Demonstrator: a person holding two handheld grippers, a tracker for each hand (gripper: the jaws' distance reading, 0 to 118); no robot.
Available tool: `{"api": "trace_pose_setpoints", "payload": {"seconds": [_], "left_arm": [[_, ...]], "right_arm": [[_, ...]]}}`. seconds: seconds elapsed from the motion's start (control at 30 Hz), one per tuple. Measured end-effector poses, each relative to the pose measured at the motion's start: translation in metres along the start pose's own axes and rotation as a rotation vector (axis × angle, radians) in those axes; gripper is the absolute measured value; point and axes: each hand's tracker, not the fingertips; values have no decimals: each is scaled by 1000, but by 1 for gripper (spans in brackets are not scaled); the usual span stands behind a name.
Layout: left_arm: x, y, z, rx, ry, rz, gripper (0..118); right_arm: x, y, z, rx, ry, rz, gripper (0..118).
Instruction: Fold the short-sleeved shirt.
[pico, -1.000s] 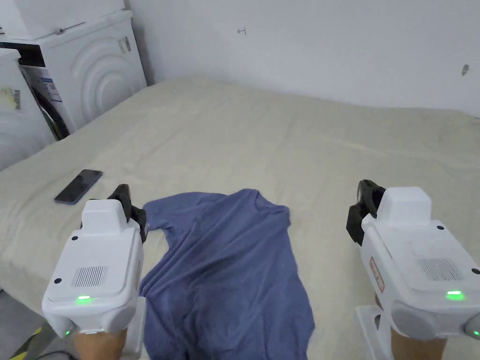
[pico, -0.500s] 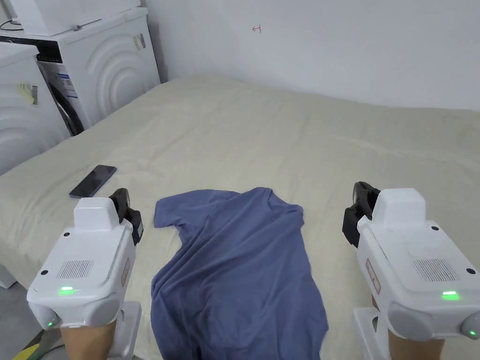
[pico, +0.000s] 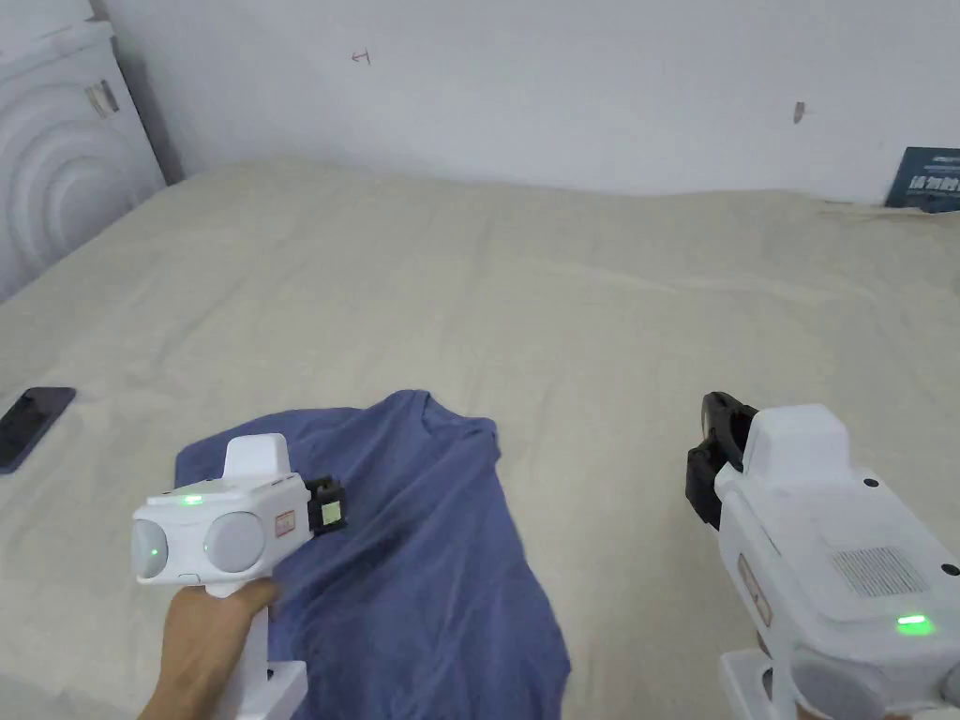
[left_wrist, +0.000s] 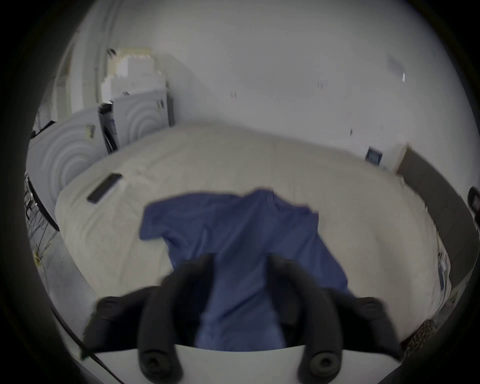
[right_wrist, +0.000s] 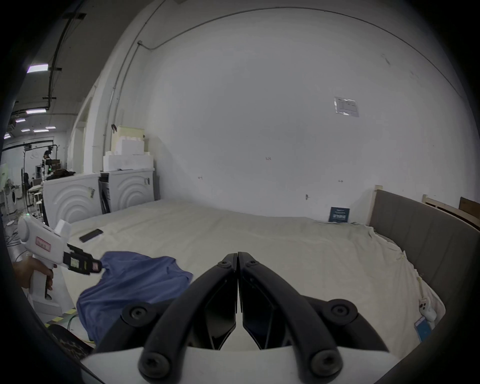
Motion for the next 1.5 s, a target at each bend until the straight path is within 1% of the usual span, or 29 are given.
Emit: {"api": "trace_pose_setpoints", "payload": {"seconds": [0.07,0.1,0.17,0.43,0.47,0.5,0.53,0.57,0.6,0.63,0.67,0.7,0.73,0.77,0.87,0.9,1.03,1.1,1.2,1.3,1.43,1.5], "left_arm": [[7,-4,-25,-94,-6,-13,104],[10,-6,-35,-142,-11,-25,107],[14,-12,-49,-140,-25,-44,106],[24,-23,-101,-285,26,-123,106],[25,-25,-105,-308,22,-134,104],[26,-27,-109,-325,27,-144,99],[27,-29,-110,-345,32,-156,85],[33,-32,-95,-344,-9,-141,73],[36,-32,-91,-322,2,-126,68],[38,-31,-88,-324,2,-130,60],[40,-31,-87,-325,-29,-134,41],[33,-27,-91,-325,-28,-152,26],[36,-27,-90,-321,-27,-181,13],[37,-26,-89,-318,-30,-193,4],[33,-26,-86,-309,-51,-180,1],[29,-24,-84,-304,-84,-133,1],[4,-16,-63,-248,-229,137,0],[-5,-13,-51,-206,-320,222,0],[-2,-6,-27,-144,-411,223,0],[18,-1,2,-96,-515,251,0],[52,22,29,-23,-609,285,0],[72,37,38,4,-631,221,0]], "right_arm": [[8,-5,-1,-16,-15,-5,0],[10,-8,-2,-23,-26,-4,0],[16,-12,-3,-38,-44,-5,0],[35,-28,-7,-91,-91,-20,0],[36,-30,-6,-95,-96,-22,0],[38,-31,-5,-98,-101,-26,0],[40,-32,-5,-101,-105,-29,0],[41,-33,-4,-105,-108,-33,0],[43,-35,-3,-108,-111,-37,0],[44,-36,-2,-110,-115,-40,0],[46,-37,-1,-112,-118,-44,0],[48,-38,-1,-115,-120,-49,0],[49,-38,0,-119,-121,-53,0],[50,-39,2,-121,-124,-56,0],[54,-39,7,-118,-130,-62,0],[55,-38,9,-116,-132,-64,0],[64,-38,16,-95,-128,-93,0],[66,-38,19,-90,-133,-94,0],[71,-37,24,-81,-137,-101,0],[76,-37,31,-69,-140,-122,0],[84,-34,40,-58,-151,-135,0],[88,-33,45,-50,-159,-136,0]]}}
